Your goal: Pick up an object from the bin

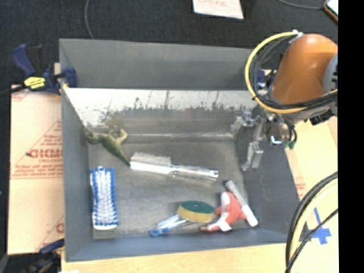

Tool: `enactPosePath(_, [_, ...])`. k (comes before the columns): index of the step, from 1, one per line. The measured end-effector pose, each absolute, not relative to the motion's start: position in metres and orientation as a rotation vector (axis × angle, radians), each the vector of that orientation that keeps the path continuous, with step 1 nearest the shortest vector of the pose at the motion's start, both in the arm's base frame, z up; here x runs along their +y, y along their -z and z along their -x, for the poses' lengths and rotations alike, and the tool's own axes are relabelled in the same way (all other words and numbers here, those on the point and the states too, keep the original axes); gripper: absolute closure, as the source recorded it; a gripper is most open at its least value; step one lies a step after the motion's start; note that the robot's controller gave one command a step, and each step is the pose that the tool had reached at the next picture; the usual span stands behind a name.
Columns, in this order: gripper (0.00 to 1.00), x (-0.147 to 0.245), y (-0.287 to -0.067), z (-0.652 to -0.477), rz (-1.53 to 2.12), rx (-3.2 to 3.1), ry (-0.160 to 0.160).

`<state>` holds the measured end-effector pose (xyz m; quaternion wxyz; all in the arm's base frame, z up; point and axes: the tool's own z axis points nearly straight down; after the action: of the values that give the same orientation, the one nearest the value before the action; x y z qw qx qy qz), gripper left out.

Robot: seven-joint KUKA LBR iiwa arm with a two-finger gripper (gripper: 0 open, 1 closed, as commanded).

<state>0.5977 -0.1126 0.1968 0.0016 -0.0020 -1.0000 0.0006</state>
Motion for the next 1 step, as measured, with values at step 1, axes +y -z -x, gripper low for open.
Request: enactPosePath(1, [0.00, -0.1121, -0.2020, -0.5990, 0.000, -3.146, -0.004])
